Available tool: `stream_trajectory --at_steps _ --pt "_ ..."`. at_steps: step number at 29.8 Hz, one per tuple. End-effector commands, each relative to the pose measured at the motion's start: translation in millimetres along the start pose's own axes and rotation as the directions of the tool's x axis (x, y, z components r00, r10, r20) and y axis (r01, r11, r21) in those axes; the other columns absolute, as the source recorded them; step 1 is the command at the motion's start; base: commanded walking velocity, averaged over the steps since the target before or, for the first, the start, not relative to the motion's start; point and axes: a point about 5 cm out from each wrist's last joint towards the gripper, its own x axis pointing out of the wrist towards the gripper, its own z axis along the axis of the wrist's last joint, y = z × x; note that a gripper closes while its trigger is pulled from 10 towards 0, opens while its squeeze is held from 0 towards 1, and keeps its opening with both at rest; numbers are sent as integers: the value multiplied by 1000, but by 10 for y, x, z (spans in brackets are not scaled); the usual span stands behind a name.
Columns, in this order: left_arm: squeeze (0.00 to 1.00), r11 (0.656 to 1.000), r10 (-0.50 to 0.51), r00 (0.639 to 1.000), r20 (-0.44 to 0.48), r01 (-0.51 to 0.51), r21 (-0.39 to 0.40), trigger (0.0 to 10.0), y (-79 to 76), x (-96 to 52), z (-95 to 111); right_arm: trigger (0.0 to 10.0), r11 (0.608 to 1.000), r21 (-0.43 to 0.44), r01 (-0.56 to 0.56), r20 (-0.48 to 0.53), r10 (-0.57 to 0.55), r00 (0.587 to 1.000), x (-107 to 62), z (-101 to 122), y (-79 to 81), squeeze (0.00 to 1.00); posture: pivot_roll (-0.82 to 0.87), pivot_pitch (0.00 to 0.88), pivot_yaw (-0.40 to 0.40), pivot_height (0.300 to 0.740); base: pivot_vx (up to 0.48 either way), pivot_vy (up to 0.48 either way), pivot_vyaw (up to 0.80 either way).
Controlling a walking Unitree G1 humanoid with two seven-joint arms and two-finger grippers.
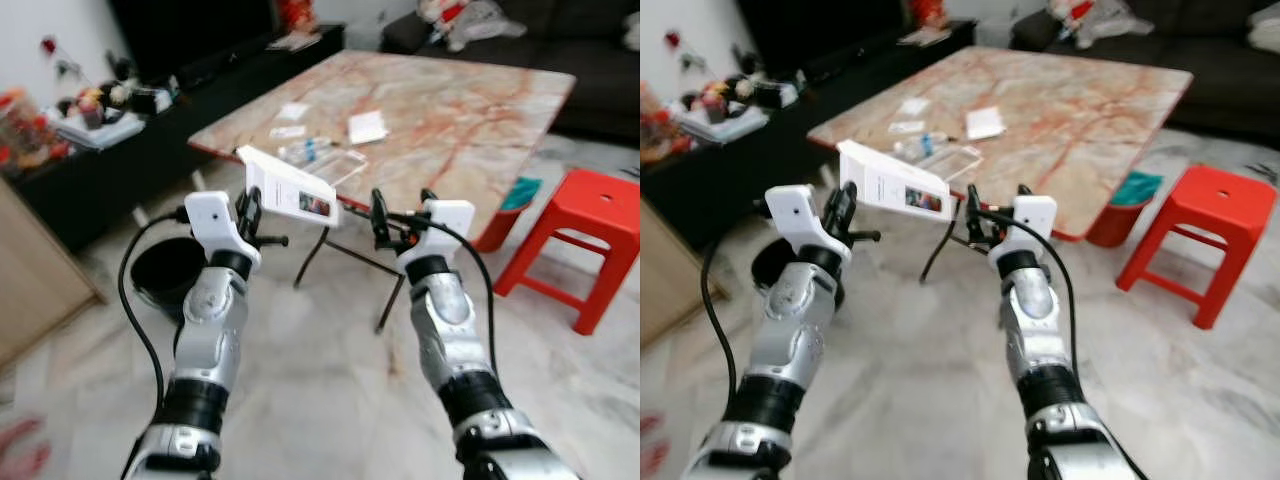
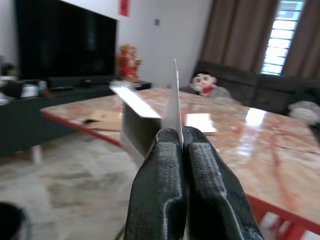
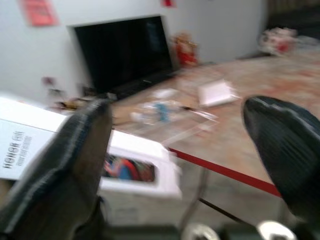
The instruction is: Picking trash to rubbish bin
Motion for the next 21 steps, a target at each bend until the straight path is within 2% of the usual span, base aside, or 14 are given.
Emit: stream_trajectory --at_steps 1,10,13,18,20,21 --pt "0 1000 -1 1000 19 0 9 10000 0 11 44 10000 1000 -4 -24 4 24 1000 20 12 57 0 -105 9 61 740 0 0 800" --pt "0 1000 -5 1000 15 5 6 10000 3 -2 29 10000 999 2 -35 -2 35 999 15 -5 85 0 -102 10 57 740 0 0 800" --pt "0 1000 -7 1000 13 7 2 10000 -1 -1 24 10000 999 18 -36 -4 36 999 16 -9 85 0 -103 8 55 740 0 0 169" --pt "0 1000 -24 997 -71 25 17 10000 59 -73 -156 10000 999 12 -39 -53 39 998 -10 -105 72 0 -103 8 55 740 0 0 0" --pt "0 999 -13 991 -132 18 38 10000 157 -134 -278 10000 999 16 -42 -98 44 994 -52 -201 59 0 -104 8 56 740 0 0 0" --pt "0 998 0 980 -197 12 63 10000 267 -211 -406 10000 999 8 -44 -159 45 986 -112 -321 31 0 -102 8 53 740 0 0 0"
